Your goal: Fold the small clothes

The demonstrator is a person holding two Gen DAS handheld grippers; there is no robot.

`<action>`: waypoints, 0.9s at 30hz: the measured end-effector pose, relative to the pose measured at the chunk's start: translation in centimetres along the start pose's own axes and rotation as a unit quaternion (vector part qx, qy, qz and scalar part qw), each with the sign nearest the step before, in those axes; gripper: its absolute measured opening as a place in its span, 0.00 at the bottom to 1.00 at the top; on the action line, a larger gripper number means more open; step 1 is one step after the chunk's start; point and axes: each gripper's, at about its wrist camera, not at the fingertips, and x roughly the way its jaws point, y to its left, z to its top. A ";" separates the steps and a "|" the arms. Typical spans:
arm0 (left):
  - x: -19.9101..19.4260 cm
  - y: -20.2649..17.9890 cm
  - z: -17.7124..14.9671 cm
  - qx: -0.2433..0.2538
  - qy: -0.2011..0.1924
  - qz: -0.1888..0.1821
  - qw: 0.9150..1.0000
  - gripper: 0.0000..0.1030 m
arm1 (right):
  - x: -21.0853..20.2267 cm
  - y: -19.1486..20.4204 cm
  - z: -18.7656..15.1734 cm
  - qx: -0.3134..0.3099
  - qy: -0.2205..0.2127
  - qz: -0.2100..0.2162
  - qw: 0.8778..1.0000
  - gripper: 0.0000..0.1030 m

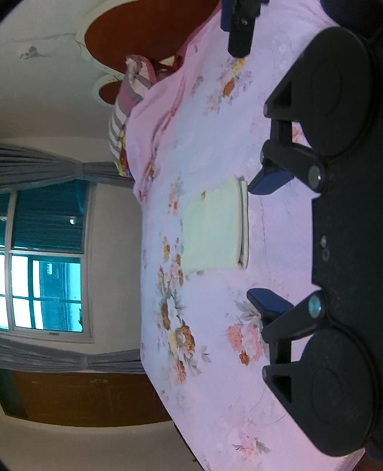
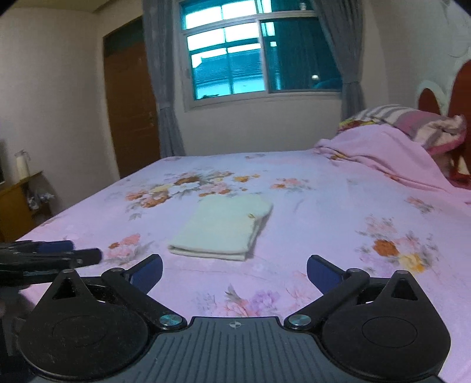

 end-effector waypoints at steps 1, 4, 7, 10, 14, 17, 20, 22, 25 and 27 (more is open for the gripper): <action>-0.2 0.0 0.1 -0.005 0.005 -0.011 1.000 0.68 | -0.2 0.0 -0.2 0.005 -0.003 -0.007 1.000 1.00; -0.7 -0.2 0.3 -0.005 0.004 -0.019 1.000 0.68 | -0.7 0.1 -0.5 0.012 -0.010 -0.026 1.000 1.00; -1.1 -0.5 0.5 -0.005 -0.002 -0.021 1.000 0.68 | -1.0 0.3 -0.4 0.002 -0.012 -0.033 0.999 1.00; -1.2 -0.2 0.6 -0.015 -0.006 -0.020 1.000 0.68 | -1.3 0.2 -0.1 0.002 -0.018 -0.033 0.999 1.00; -1.5 -0.1 0.5 -0.015 -0.011 -0.017 1.000 0.69 | -1.4 0.2 0.2 0.000 -0.023 -0.035 0.999 1.00; -1.8 -0.1 0.5 -0.017 -0.013 -0.018 1.000 0.69 | -1.2 0.0 0.4 -0.001 -0.023 -0.034 0.999 1.00; -1.9 -0.2 0.5 -0.014 -0.016 -0.018 1.000 0.69 | -1.2 -0.1 0.4 0.000 -0.023 -0.034 0.999 1.00; -1.9 -0.2 0.5 -0.014 -0.016 -0.018 1.000 0.69 | -1.3 -0.2 0.4 -0.001 -0.022 -0.033 0.999 1.00; -1.9 -0.3 0.5 -0.013 -0.016 -0.019 1.000 0.69 | -1.3 -0.2 0.3 0.000 -0.023 -0.033 0.999 1.00; -2.0 -0.2 0.5 -0.010 -0.015 -0.022 1.000 0.69 | -1.3 -0.2 0.4 -0.001 -0.023 -0.033 0.999 1.00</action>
